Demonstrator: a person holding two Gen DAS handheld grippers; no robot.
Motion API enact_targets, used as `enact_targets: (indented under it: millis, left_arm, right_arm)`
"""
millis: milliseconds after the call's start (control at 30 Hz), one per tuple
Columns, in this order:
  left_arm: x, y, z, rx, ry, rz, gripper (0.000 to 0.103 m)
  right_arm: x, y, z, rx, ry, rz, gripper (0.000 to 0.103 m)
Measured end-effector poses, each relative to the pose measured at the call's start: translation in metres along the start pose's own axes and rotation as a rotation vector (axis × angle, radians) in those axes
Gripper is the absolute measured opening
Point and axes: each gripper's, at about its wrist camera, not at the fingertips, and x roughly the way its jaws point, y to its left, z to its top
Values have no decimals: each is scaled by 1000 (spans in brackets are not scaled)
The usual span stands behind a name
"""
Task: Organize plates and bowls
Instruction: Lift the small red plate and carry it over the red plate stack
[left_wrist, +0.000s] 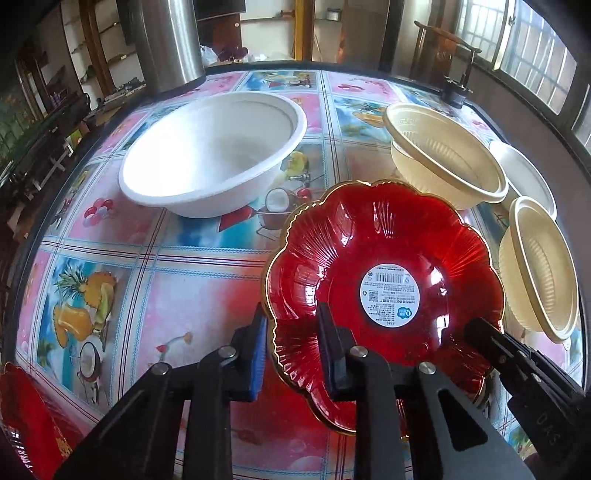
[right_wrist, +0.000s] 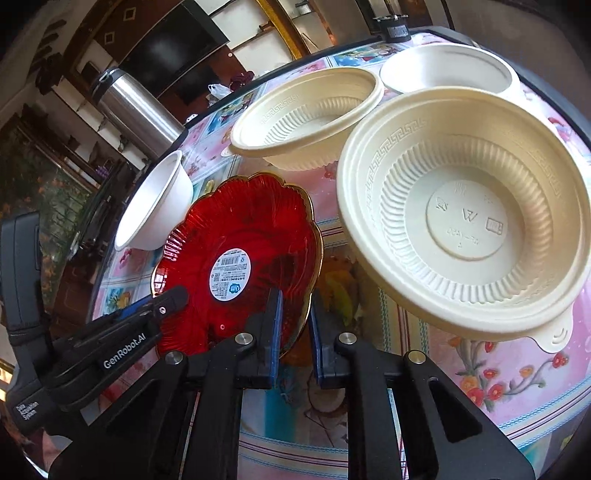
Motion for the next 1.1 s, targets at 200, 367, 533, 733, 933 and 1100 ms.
enact_targets:
  millis: [200,367,533,733,933,1100]
  left_arm:
    - [-11,5,-4,-14,-13,-1,23]
    - [-27,10,-10,-18,-30,-13,23]
    - [-45,23,-19,-30,-56,-16,23]
    - [-67,43,-32,-47,-86,-8,23]
    - [-95,76,-51,-89,-132,12,23]
    - [-117,106,-69,-114,-159,39,23]
  right_arm:
    - [-9,9,-4,-52,-5,-19,13]
    - [-23,19,-7,-85,-22,-25,13]
    - [-37,35,-16,-117,-36,-9,13]
    - [-51,58,-28,-161,-45,26,13]
    - [-62,93,-46,-220,-37,76,14]
    - [-64,124,-65,-273,-20,117,14]
